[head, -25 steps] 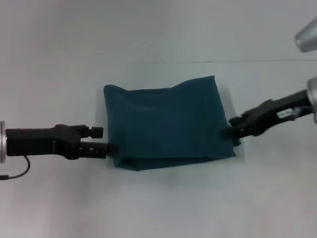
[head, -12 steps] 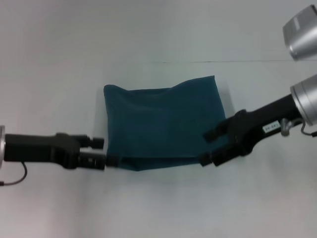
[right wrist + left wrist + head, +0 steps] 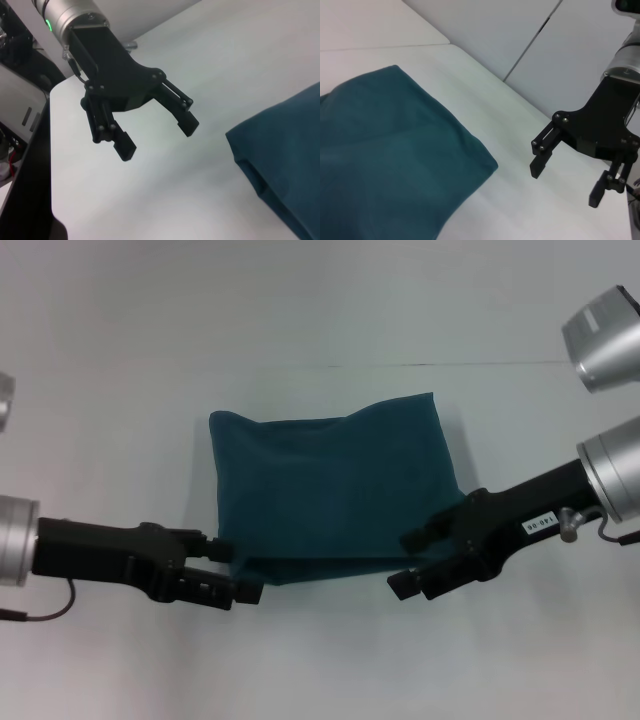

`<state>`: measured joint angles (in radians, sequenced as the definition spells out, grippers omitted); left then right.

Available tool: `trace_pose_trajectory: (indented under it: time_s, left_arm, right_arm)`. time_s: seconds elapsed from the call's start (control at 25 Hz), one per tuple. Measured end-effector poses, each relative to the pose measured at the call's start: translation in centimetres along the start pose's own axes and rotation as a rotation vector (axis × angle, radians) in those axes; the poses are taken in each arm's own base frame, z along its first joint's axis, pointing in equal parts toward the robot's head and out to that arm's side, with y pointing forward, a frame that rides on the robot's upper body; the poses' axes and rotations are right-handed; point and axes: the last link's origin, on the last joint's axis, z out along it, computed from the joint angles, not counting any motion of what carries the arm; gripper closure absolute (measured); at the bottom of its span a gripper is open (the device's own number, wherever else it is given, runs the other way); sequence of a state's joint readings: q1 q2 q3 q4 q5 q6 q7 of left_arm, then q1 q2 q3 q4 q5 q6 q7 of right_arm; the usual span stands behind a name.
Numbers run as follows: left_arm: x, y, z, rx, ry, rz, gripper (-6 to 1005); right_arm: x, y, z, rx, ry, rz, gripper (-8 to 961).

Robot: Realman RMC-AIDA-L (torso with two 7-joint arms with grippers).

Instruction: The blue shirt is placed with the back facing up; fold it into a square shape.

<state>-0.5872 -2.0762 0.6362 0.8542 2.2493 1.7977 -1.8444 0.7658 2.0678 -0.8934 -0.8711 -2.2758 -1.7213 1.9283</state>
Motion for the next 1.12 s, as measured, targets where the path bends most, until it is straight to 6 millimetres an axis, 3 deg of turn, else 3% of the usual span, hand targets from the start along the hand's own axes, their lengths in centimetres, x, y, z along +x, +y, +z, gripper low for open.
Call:
trace_pose_trajectory:
  time_s: [0.36, 0.68, 1.12]
  left_arm:
    - [1.2, 0.4, 1.8, -0.026, -0.083, 0.111, 36]
    - [2.8, 1.2, 2.6, -0.023, -0.164, 0.231, 36]
    - [2.9, 0.8, 3.1, -0.005, -0.158, 0.214, 36]
  right_arm:
    - [1.2, -0.1, -0.8, -0.001, 0.034, 0.007, 172]
    - [1.1, 0.0, -0.8, -0.008, 0.047, 0.005, 172]
    - [1.3, -0.1, -1.0, -0.005, 0.048, 0.005, 172]
